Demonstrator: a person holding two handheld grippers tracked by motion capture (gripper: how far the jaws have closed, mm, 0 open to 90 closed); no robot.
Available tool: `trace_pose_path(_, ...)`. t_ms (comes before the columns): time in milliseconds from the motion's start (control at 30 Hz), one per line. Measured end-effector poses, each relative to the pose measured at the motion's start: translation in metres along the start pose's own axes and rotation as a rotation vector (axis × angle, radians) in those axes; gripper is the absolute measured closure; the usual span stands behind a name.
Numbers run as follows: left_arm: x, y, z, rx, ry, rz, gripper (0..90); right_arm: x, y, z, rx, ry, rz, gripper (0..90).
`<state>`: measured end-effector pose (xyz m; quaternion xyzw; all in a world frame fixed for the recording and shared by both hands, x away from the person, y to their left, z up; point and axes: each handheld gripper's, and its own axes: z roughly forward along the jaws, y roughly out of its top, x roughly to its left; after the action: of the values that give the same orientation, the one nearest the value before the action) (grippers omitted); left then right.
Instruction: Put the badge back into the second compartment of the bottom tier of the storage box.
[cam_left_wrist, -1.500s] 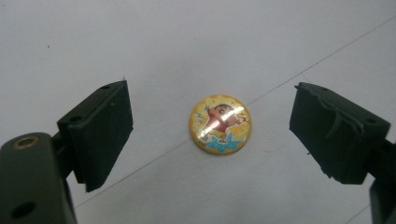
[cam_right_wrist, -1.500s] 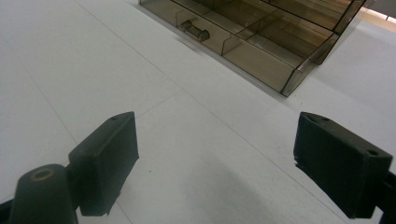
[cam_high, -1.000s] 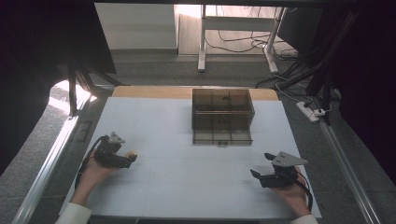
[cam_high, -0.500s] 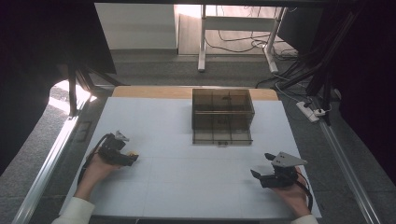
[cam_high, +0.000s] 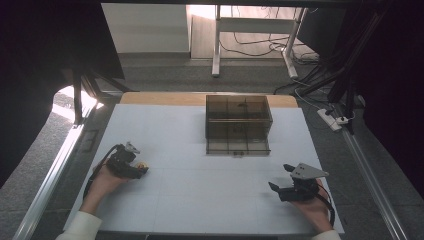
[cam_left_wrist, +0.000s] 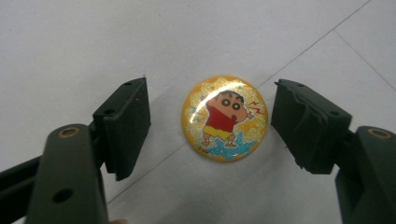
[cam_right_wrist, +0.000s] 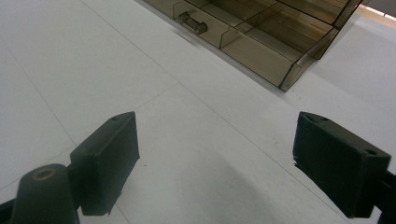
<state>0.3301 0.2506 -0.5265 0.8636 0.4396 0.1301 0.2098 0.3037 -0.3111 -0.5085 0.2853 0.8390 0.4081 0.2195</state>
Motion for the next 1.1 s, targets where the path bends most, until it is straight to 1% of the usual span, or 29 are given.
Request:
trace_pose_path(267, 0.0006, 0.0000, 0.0010, 0.003, -0.016, 0.000, 33.7, 0.0002, 0.0000, 0.0003, 0.001, -0.001, 0.000, 14.4)
trace_pose_path(300, 0.0010, -0.0001, 0.0012, 0.003, -0.021, -0.002, 34.5, 0.0003, 0.0000, 0.0004, 0.001, -0.001, -0.001, 14.4)
trace_pose_path(333, 0.0018, -0.0003, 0.0013, 0.002, -0.035, -0.004, 35.9, 0.0004, 0.0001, 0.0004, 0.001, -0.001, -0.001, 14.5)
trace_pose_path(400, 0.0021, -0.0002, 0.0013, 0.003, -0.041, -0.003, 37.0, 0.0005, 0.0001, 0.0003, 0.002, -0.002, -0.001, 14.5)
trace_pose_path(433, 0.0024, -0.0001, 0.0015, 0.001, -0.050, -0.002, 40.7, 0.0005, 0.0001, 0.0003, 0.003, -0.004, -0.001, 14.6)
trace_pose_path(467, 0.0028, 0.0001, 0.0015, 0.002, -0.060, -0.001, 42.4, 0.0005, 0.0000, 0.0004, 0.003, -0.004, -0.001, 14.6)
trace_pose_path(533, 0.0037, 0.0001, 0.0016, 0.002, -0.072, -0.005, 43.4, 0.0005, 0.0000, 0.0004, 0.003, -0.004, -0.002, 14.6)
trace_pose_path(733, 0.0043, 0.0000, 0.0018, 0.000, -0.077, -0.012, 45.1, 0.0009, 0.0000, 0.0007, 0.008, -0.006, -0.005, 14.7)
trace_pose_path(900, 0.0037, 0.0001, 0.0013, 0.001, -0.074, -0.012, 46.4, 0.0007, 0.0000, 0.0004, 0.008, -0.007, -0.005, 14.7)
trace_pose_path(1033, 0.0030, 0.0007, 0.0011, 0.004, -0.070, -0.025, 46.4, 0.0008, -0.0001, 0.0005, 0.010, -0.008, -0.007, 14.8)
trace_pose_path(1100, 0.0029, 0.0007, 0.0008, 0.006, -0.069, -0.023, 46.5, 0.0008, -0.0001, 0.0005, 0.011, -0.009, -0.007, 14.9)
